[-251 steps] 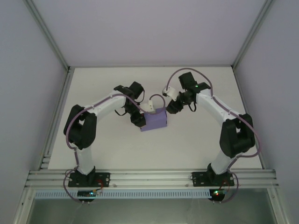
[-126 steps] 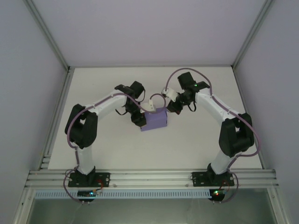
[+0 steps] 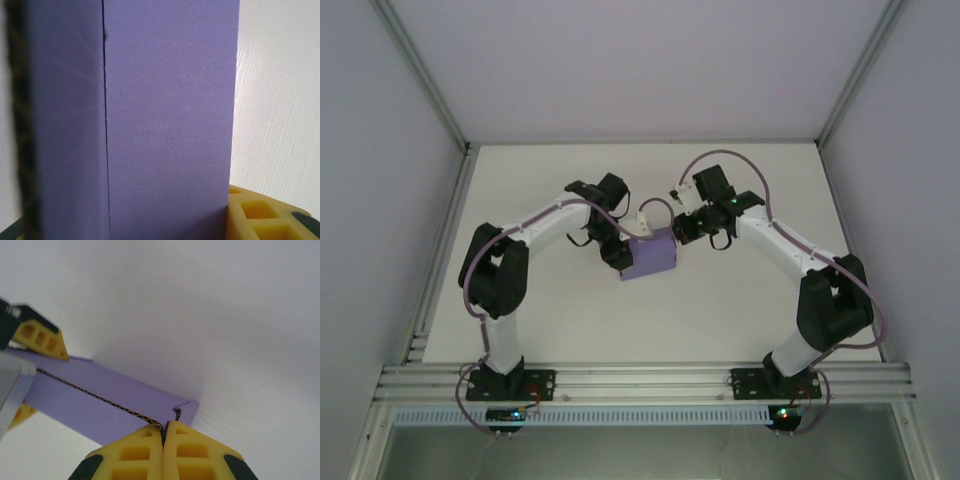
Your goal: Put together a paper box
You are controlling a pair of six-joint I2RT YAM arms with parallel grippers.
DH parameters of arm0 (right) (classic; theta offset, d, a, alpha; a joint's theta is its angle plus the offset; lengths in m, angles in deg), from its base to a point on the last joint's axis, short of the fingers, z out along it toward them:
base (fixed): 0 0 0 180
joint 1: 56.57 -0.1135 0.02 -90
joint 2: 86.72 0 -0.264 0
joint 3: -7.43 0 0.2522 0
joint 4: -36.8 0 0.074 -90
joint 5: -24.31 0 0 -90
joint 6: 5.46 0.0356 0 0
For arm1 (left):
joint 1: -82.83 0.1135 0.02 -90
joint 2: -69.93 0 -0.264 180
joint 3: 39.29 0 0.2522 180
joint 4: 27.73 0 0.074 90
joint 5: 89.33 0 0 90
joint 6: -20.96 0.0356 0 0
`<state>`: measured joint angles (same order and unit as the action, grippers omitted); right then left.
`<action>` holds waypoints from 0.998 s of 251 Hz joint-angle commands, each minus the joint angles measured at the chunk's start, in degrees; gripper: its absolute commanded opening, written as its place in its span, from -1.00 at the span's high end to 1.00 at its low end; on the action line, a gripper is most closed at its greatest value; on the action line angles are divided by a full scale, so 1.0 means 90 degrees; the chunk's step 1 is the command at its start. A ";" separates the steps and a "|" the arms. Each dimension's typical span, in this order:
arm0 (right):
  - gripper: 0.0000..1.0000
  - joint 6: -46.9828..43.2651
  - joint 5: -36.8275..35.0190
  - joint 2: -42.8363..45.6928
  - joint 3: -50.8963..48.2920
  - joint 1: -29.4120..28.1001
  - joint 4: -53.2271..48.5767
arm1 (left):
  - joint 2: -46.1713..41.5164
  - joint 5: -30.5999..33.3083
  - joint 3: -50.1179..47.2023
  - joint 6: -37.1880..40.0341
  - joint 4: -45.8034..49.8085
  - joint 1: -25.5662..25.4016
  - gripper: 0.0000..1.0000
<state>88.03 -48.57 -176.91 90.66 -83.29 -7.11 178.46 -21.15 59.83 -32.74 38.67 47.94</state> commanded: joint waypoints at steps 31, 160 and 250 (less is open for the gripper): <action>1.00 0.1663 -0.0016 0.0300 -0.1190 -0.0483 0.1420 | 0.0070 0.0056 0.0075 -0.0222 -0.0638 -0.0049 0.16; 1.00 0.0265 -0.1812 0.0876 -0.3497 -0.1392 0.3715 | 0.0014 0.0100 0.0082 -0.0343 -0.0782 -0.0045 0.11; 1.00 0.0494 -0.2526 0.1037 -0.3432 -0.1657 0.3567 | -0.0532 0.0101 0.0196 -0.0811 -0.1031 -0.0057 -0.99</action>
<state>91.63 -74.01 -165.83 61.79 -95.47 35.29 178.26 -19.01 59.85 -38.18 34.17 47.96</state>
